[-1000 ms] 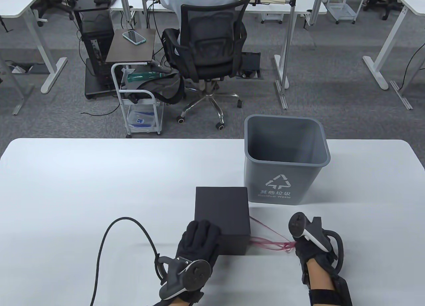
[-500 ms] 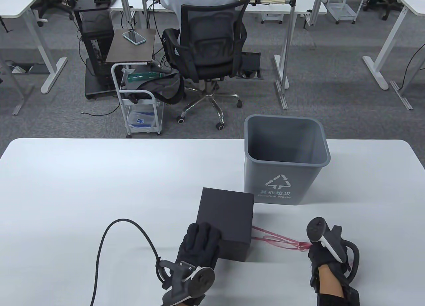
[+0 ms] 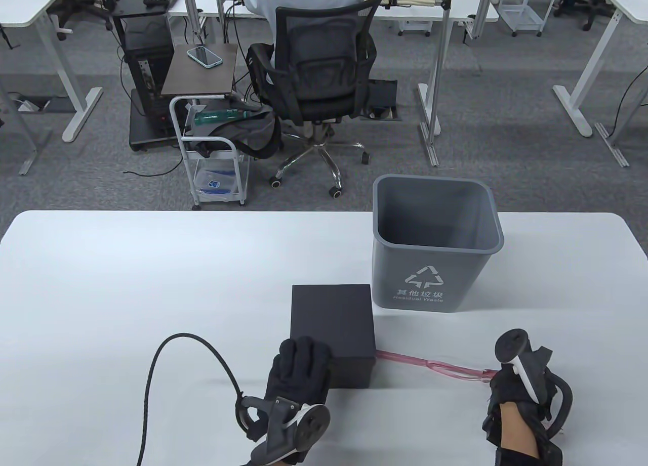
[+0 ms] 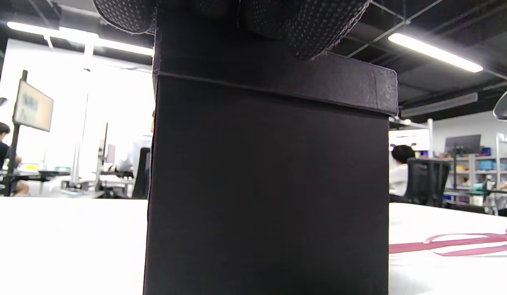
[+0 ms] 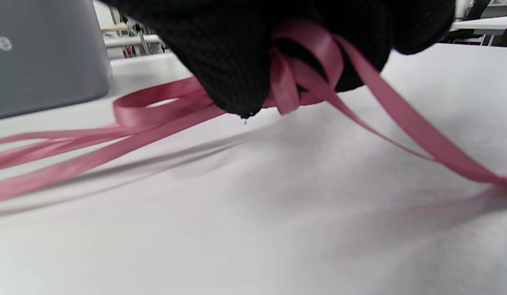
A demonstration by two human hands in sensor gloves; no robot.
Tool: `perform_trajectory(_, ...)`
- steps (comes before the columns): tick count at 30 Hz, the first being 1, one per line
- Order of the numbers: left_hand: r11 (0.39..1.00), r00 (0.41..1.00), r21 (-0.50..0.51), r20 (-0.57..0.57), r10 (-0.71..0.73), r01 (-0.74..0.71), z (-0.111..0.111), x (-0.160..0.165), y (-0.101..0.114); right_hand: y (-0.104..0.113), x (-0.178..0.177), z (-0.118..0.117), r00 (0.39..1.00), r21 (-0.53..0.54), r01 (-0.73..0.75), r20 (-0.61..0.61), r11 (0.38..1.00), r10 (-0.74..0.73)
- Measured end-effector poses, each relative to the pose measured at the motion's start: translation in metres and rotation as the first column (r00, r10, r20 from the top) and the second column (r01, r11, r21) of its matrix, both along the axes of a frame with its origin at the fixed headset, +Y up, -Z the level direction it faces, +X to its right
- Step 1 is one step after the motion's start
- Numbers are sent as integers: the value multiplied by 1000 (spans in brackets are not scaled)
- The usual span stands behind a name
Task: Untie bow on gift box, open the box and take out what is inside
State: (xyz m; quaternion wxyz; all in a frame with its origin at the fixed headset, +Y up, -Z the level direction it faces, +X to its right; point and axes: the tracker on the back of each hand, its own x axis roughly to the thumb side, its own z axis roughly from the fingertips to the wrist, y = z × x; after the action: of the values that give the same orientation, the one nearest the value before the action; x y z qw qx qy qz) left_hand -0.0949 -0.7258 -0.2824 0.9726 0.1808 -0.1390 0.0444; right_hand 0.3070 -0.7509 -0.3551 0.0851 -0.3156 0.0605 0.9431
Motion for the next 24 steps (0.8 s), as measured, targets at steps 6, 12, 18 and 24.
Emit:
perform_trajectory(6, 999, 999, -19, 20, 34, -34, -2, 0, 0, 27, -40, 2, 985, 190, 26, -173, 981, 8)
perform_trajectory(12, 998, 998, -38, 28, 57, -56, -2, -1, 1, 21, -97, -7, 873, 349, 208, -488, 914, -12)
perform_trajectory(18, 996, 997, -47, 32, 72, -70, -2, -1, 2, -11, -145, -26, 786, 301, 266, -618, 916, -26)
perform_trajectory(24, 995, 996, -55, 38, 84, -81, -2, -3, 3, -40, -160, -42, 696, -29, 244, -691, 969, -196)
